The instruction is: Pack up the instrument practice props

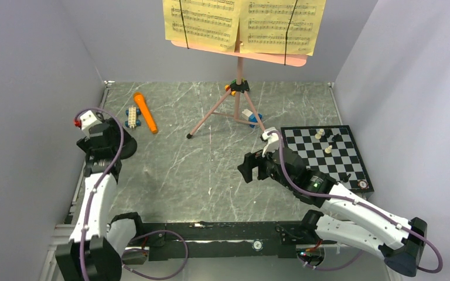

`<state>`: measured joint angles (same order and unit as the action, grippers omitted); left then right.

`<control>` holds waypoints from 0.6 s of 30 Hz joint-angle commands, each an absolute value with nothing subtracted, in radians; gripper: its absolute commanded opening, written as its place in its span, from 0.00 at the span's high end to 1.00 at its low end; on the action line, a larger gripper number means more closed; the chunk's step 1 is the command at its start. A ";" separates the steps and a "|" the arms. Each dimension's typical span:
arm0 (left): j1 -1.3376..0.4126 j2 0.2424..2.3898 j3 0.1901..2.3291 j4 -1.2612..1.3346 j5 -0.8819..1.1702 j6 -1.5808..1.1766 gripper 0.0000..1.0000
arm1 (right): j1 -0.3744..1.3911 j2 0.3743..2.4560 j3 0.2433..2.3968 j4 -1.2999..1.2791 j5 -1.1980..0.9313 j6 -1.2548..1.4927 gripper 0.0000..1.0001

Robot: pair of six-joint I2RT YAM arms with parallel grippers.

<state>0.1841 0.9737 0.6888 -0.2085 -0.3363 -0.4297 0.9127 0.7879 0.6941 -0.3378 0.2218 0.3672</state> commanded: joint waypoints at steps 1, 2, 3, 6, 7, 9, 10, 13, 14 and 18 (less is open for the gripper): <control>0.135 0.799 0.644 -0.279 -0.325 -0.495 0.01 | 0.909 0.824 0.733 -0.308 0.215 0.365 0.06; 0.106 0.747 0.633 -0.269 -0.346 -0.493 0.01 | 0.909 0.829 0.745 -0.321 0.223 0.361 0.06; 0.079 0.681 0.628 -0.257 -0.366 -0.486 0.01 | 0.910 0.834 0.755 -0.332 0.231 0.357 0.06; -0.034 0.624 0.681 -0.249 -0.397 -0.451 0.01 | 0.909 0.841 0.773 -0.352 0.258 0.349 0.06; -0.091 0.632 0.715 -0.247 -0.405 -0.436 0.01 | 0.908 0.846 0.778 -0.354 0.265 0.350 0.06; -0.217 0.673 0.777 -0.231 -0.412 -0.397 0.01 | 0.905 0.860 0.784 -0.357 0.285 0.359 0.06; -0.283 0.699 0.800 -0.207 -0.407 -0.373 0.01 | 0.902 0.871 0.788 -0.357 0.295 0.368 0.06; -0.426 0.794 0.830 -0.085 -0.315 -0.291 0.01 | 0.871 0.909 0.791 -0.356 0.304 0.402 0.06; -0.452 0.835 0.831 -0.039 -0.265 -0.267 0.01 | 0.855 0.921 0.793 -0.356 0.300 0.415 0.06; -0.451 1.038 0.855 0.113 -0.076 -0.221 0.01 | 0.833 0.943 0.809 -0.358 0.300 0.442 0.06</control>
